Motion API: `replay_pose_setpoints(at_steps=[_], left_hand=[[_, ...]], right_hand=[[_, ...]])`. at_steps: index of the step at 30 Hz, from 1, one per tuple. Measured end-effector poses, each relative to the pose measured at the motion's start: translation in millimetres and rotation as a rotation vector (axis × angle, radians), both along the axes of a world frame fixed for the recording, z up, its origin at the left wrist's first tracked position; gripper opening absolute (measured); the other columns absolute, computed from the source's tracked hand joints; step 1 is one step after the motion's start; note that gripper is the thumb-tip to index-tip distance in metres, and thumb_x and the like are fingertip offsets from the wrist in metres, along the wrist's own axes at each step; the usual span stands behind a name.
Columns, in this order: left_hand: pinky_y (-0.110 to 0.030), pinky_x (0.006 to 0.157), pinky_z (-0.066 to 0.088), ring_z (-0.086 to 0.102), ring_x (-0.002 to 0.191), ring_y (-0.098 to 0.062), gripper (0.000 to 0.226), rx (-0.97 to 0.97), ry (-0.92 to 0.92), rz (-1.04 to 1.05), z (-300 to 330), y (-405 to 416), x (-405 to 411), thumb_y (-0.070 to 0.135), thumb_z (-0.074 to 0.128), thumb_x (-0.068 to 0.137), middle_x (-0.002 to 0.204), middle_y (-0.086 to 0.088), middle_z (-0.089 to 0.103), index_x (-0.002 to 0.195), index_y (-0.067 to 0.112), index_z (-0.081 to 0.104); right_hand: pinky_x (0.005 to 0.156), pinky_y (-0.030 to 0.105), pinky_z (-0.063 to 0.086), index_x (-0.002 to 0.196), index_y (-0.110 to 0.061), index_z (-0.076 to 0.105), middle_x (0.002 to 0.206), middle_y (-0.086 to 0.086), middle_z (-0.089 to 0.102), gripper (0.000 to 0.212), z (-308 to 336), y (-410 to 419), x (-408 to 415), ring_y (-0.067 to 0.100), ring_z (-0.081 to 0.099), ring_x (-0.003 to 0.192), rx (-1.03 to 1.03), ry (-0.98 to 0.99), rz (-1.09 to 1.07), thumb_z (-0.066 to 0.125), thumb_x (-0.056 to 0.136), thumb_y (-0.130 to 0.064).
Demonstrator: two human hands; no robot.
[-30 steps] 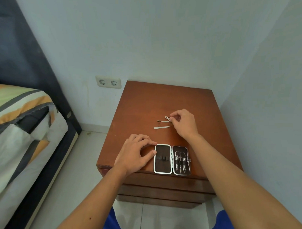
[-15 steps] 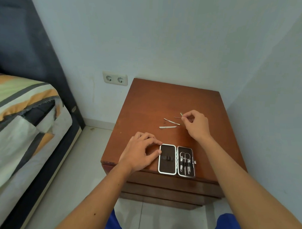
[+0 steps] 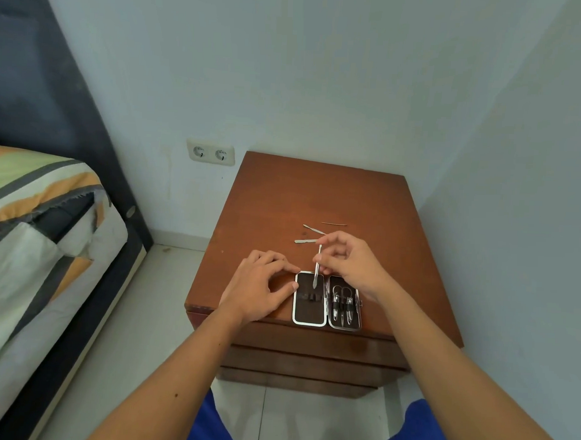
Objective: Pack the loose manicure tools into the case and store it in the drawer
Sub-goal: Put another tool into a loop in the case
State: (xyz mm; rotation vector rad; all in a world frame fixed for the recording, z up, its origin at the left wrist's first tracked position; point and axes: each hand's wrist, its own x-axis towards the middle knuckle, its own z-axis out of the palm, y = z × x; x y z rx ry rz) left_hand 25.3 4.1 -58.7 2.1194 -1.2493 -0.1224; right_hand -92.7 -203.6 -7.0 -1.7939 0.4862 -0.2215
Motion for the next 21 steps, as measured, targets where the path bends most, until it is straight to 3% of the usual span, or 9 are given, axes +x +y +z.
replay_pose_setpoints(at_steps=[6, 13, 21], left_hand=[[-0.031, 0.104, 0.036, 0.044, 0.115, -0.006, 0.029, -0.001, 0.000, 0.000, -3, 0, 1, 0.053, 0.065, 0.095, 0.121, 0.027, 0.057, 0.122, 0.044, 0.070], [-0.024, 0.099, 0.029, 0.043, 0.117, -0.005, 0.029, 0.006, -0.002, 0.008, -1, 1, 0, 0.054, 0.065, 0.096, 0.122, 0.027, 0.056, 0.123, 0.044, 0.069], [-0.026, 0.101, 0.032, 0.044, 0.116, -0.006, 0.028, -0.003, -0.002, 0.009, -2, 0, 0, 0.052, 0.066, 0.095, 0.121, 0.026, 0.057, 0.122, 0.043, 0.070]], right_hand=[[0.073, 0.030, 0.057, 0.109, -0.013, 0.069, 0.082, 0.002, 0.072, 0.025, -13, 4, -1, 0.015, 0.066, 0.066, -0.085, 0.043, 0.014, 0.080, 0.089, -0.003], [0.072, 0.023, 0.050, 0.105, -0.030, 0.075, 0.086, -0.009, 0.070, 0.028, -14, 7, -7, 0.006, 0.056, 0.068, -0.439, 0.156, 0.101, 0.089, 0.081, -0.027], [0.075, 0.010, 0.041, 0.122, -0.032, 0.075, 0.103, -0.011, 0.059, 0.061, -9, 10, -23, 0.001, 0.056, 0.090, -0.556, 0.201, 0.190, 0.097, 0.066, -0.043]])
